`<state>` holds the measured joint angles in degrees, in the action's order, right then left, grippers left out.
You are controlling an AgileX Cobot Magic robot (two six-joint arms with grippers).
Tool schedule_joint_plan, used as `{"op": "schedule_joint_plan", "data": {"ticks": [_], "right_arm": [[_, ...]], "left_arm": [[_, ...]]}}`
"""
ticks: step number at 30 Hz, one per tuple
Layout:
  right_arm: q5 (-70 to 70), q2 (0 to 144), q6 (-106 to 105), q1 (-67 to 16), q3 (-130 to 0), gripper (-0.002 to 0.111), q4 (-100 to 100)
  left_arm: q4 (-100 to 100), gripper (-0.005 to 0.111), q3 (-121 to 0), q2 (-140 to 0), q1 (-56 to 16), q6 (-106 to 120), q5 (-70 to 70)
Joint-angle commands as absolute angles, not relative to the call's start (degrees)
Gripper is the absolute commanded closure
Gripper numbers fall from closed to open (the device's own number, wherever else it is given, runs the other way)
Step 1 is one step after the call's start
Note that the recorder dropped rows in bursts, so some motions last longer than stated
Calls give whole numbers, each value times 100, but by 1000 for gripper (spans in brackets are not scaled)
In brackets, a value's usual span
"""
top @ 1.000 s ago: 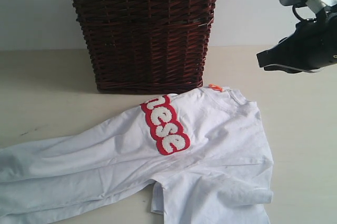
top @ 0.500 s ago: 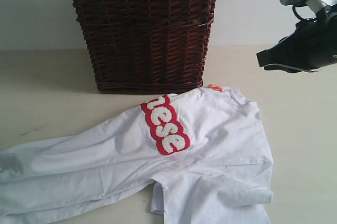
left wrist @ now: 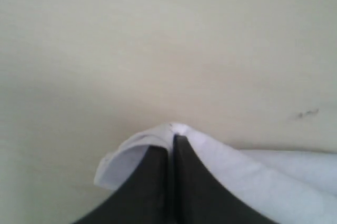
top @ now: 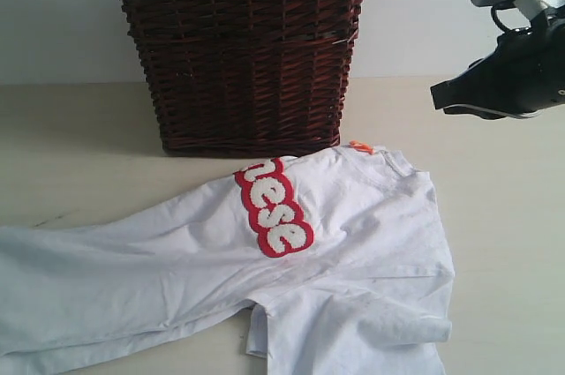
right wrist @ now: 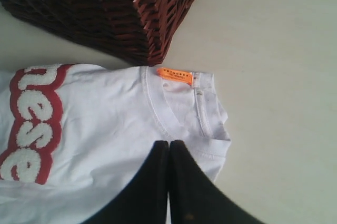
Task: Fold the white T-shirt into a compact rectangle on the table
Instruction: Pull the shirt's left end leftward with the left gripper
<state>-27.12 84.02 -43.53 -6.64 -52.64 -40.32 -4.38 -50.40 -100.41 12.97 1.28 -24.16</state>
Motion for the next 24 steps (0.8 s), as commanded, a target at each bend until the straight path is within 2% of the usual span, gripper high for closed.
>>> {"op": "schedule_joint_plan", "data": {"ticks": [1,3,5,7,10,11,12,15,18,21,24], "right_arm": [[-2633,8390,-4377,-667,-5296,108,-3999],[-2633,8390,-4400,-667,-5296,108,-4000],[-2633,8390,-4472,-667,-5296,108,-4000],[-2659,8400,-4483,-667,-5296,108,-4000],[-2724,8442,-4483,-667,-5296,108,-4000],[-2738,8468,-4483,-667,-5296,108,-4000],[-2749,8494,-4483,-667,-5296,108,-4000],[-2800,8577,-4472,-667,-5296,108,-4000],[-2793,8590,-4472,-667,-5296,108,-4000],[-2768,8590,-4472,-667,-5322,108,-4040],[-2968,8590,-4276,-667,-5464,108,-4040]], "left_arm": [[-446,107,-5083,-9960,1496,99,-1972],[-446,106,-5083,-9960,1596,102,-1854],[-446,99,-5083,-9960,1658,147,-1694],[-446,81,-5115,-9960,1660,147,-1633],[-446,44,-5251,-9960,1660,147,-1646],[-446,36,-5307,-9945,1660,147,-1701],[-446,34,-5363,-9922,1660,147,-1765],[-463,39,-5519,-9742,1649,137,-1855],[-477,51,-5576,-9408,1449,155,-1782],[-539,66,-5576,-9138,891,324,-1844],[-818,85,-5576,-9096,-73,1210,-2208]]}}
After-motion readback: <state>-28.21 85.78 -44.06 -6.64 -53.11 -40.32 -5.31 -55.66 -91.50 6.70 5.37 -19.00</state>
